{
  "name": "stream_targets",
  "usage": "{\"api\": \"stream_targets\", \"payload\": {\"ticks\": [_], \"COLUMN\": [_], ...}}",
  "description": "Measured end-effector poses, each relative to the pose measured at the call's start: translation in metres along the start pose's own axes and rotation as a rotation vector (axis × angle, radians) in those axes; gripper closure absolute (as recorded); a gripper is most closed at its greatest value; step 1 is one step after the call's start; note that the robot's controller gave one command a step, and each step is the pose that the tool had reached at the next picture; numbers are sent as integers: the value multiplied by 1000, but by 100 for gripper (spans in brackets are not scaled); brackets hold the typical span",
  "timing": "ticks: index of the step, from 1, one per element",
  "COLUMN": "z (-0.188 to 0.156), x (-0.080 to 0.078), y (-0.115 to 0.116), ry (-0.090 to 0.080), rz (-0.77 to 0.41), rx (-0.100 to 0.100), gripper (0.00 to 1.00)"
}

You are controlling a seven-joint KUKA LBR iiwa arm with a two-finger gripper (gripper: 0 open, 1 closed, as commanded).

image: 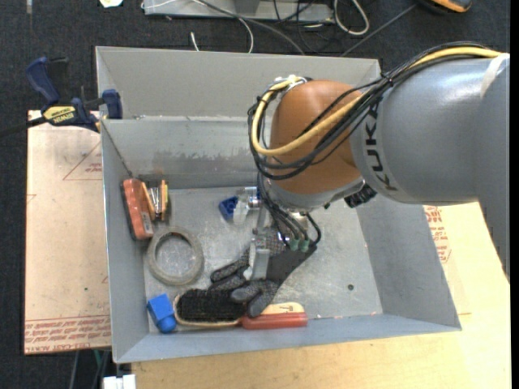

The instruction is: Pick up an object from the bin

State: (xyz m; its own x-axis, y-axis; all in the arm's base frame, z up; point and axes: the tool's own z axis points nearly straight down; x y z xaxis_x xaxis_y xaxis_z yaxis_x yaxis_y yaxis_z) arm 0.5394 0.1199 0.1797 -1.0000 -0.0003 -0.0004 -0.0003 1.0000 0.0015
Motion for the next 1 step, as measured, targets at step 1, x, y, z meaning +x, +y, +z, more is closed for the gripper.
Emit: {"api": "stream_targets", "payload": {"ticks": [1], "z": [65], "x": [9], "y": [6], "ry": [-4], "rz": [69], "rx": [-2], "gripper": [0]}}
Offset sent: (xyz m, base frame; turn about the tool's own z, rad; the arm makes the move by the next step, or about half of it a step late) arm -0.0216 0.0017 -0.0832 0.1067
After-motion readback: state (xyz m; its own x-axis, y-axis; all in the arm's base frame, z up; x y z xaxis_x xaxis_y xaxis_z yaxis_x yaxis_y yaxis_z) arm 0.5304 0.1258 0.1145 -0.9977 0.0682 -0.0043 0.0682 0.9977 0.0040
